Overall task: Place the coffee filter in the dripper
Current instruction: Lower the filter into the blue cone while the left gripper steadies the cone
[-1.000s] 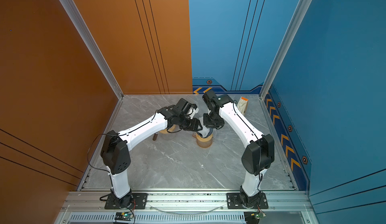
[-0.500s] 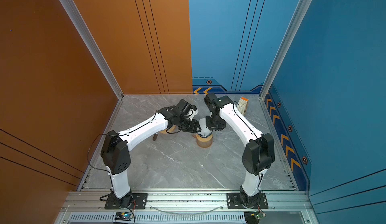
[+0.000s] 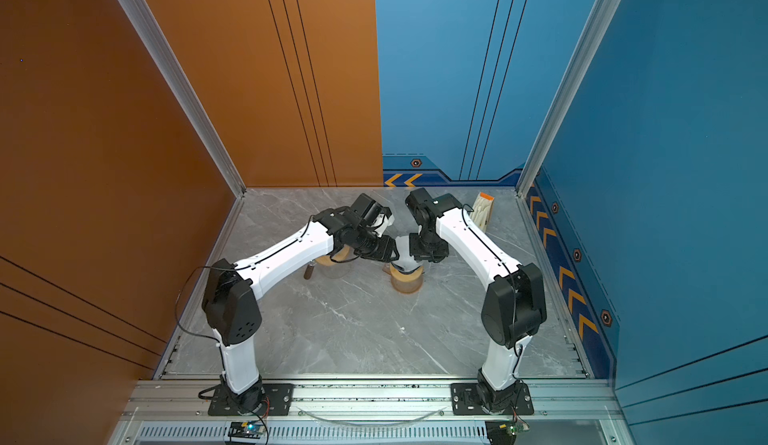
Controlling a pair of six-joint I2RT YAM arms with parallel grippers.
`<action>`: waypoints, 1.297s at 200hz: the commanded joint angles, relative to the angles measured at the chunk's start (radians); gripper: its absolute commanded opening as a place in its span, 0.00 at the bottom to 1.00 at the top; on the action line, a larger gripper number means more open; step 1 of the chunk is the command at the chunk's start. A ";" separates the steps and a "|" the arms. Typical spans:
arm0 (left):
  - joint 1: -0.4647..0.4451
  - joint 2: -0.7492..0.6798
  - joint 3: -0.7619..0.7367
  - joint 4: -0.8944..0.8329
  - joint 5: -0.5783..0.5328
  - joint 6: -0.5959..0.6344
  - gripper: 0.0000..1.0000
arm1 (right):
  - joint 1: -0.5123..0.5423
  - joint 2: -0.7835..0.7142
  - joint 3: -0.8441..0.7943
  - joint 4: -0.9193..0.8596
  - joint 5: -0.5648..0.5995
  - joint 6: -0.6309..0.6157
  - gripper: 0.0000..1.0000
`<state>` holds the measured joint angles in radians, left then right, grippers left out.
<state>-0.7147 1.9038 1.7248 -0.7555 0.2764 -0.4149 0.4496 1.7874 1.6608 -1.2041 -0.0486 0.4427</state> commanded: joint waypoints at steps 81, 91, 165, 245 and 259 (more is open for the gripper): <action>-0.008 0.061 0.041 -0.041 -0.019 0.019 0.56 | -0.008 0.016 -0.027 0.043 -0.014 -0.016 0.35; -0.009 0.059 0.039 -0.041 -0.019 0.019 0.56 | -0.008 0.018 -0.031 0.044 -0.014 -0.017 0.35; -0.003 0.075 0.041 -0.042 -0.013 0.020 0.56 | -0.012 0.024 -0.071 0.075 -0.025 -0.016 0.35; 0.000 0.075 0.032 -0.042 -0.025 0.016 0.56 | -0.015 0.040 -0.077 0.090 -0.037 -0.018 0.34; 0.002 0.073 0.032 -0.041 -0.025 0.016 0.56 | -0.017 0.040 -0.079 0.090 -0.037 -0.019 0.34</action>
<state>-0.7147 1.9678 1.7432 -0.7753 0.2695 -0.4103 0.4419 1.8149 1.5936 -1.1210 -0.0788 0.4423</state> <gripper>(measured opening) 0.561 0.344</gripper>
